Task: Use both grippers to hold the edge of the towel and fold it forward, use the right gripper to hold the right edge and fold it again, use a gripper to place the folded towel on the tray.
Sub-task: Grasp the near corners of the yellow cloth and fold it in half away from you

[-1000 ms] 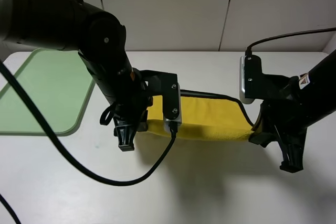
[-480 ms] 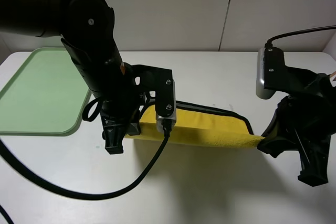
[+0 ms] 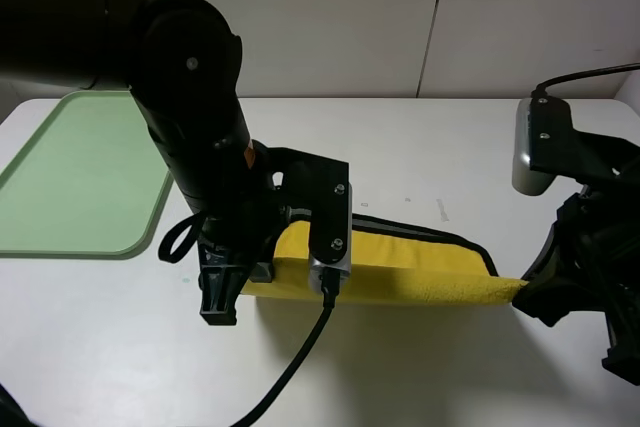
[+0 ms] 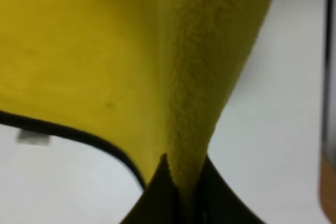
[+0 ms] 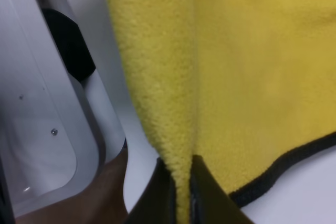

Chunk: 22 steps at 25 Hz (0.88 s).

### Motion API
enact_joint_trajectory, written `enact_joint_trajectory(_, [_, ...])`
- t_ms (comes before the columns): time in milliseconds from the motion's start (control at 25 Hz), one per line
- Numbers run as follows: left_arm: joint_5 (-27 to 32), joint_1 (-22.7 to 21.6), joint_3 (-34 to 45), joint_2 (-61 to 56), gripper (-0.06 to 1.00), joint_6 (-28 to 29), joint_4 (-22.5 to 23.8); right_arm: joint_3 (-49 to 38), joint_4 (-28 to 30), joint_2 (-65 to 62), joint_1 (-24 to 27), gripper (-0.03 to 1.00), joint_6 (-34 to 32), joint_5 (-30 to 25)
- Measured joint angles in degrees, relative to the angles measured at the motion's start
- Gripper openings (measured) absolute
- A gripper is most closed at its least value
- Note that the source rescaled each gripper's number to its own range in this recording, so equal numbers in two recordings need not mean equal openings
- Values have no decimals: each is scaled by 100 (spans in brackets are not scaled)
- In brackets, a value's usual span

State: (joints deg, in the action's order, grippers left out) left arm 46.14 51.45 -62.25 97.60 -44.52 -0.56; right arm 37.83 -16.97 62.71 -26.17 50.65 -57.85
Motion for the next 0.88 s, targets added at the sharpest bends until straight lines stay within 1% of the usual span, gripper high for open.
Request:
enact_joint_trajectory(80, [-160,0,0,0,0,30,147,0,82,0,0,0,-22,50])
enact_joint_trajectory(200, [-555,0,0,0,0,58,399,0,219,0,0,0,-21,128])
enact_joint_trajectory(240, [-869,0,0,0,0,57,493,0,340,0,0,0,-27,225])
enact_joint_trajectory(280, [-1012,0,0,8,0,64,532,0,420,0,0,0,-33,280])
enact_joint_trajectory(480, [-1529,0,0,358,0,64,694,0,791,0,0,0,-37,500])
enact_joint_trajectory(640, [-1908,0,0,714,0,75,737,0,1027,0,0,0,-37,557])
enact_joint_trajectory(880, [-2626,0,0,962,0,349,787,0,1314,128,0,0,-37,568])
